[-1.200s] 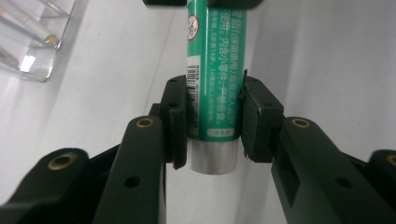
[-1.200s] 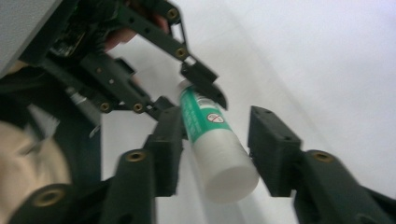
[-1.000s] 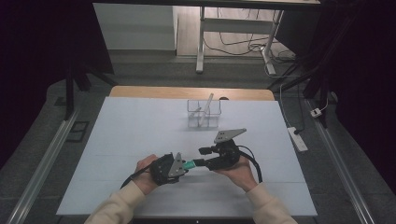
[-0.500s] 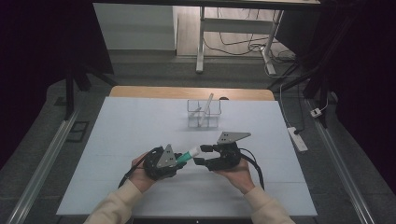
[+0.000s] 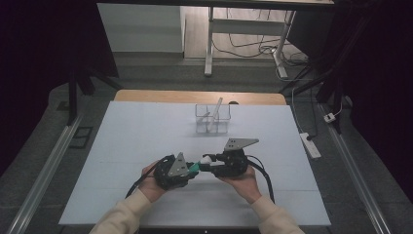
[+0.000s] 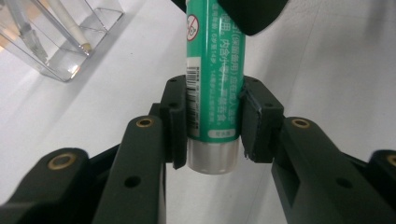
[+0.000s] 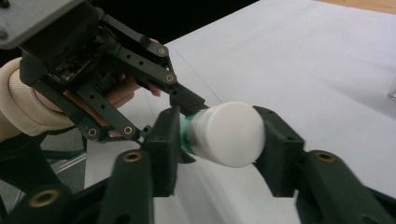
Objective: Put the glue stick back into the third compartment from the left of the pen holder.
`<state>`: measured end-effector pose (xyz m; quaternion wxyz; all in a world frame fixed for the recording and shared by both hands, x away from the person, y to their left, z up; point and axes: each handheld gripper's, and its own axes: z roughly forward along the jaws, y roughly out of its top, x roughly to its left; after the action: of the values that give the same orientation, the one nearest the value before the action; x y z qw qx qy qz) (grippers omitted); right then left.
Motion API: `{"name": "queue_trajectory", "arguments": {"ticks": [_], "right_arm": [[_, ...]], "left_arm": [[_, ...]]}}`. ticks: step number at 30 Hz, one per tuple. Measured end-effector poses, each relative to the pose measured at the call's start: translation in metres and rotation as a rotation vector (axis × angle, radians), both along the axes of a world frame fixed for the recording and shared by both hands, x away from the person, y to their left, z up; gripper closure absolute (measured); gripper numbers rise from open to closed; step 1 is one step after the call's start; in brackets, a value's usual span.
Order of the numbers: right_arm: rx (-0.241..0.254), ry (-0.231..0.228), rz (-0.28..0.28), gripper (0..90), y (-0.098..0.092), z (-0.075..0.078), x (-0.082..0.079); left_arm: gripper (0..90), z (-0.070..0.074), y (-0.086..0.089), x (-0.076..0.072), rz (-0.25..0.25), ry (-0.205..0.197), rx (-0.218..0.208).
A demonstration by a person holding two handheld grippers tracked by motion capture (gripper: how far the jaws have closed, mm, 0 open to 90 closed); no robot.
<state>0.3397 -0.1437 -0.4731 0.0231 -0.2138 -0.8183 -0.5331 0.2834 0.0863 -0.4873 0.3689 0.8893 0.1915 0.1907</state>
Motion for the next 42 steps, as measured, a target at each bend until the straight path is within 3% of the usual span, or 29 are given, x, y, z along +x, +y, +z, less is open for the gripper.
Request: {"name": "queue_trajectory", "arguments": {"ticks": [5, 11, 14, 16, 20, 30, 42], "right_arm": [[0.03, 0.02, 0.041, 63.5, 0.001, 0.002, 0.0], [0.017, -0.006, 0.049, 64.2, 0.001, 0.004, -0.002], [0.024, -0.027, 0.034, 64.3, -0.001, 0.01, -0.001], [0.035, -0.043, 0.014, 64.3, -0.005, 0.015, 0.001], [0.042, -0.075, -0.041, 64.3, -0.016, 0.026, 0.008], [0.041, -0.121, -0.197, 64.2, -0.049, 0.052, 0.038], [-0.019, -0.163, -0.356, 64.2, -0.065, 0.085, 0.074]], "left_arm": [[63.8, -0.003, -0.002, 0.001, 0.007, 0.002, 0.011], [61.8, -0.002, -0.002, 0.0, 0.033, -0.003, -0.01], [52.1, 0.001, 0.004, -0.001, 0.075, 0.001, -0.025], [44.9, 0.002, 0.012, -0.003, 0.1, 0.013, -0.036], [39.0, 0.0, 0.035, -0.008, 0.153, 0.06, -0.078], [37.6, -0.004, 0.09, -0.025, 0.254, 0.106, -0.136], [37.7, -0.013, 0.118, -0.03, 0.308, 0.12, -0.159]]}}
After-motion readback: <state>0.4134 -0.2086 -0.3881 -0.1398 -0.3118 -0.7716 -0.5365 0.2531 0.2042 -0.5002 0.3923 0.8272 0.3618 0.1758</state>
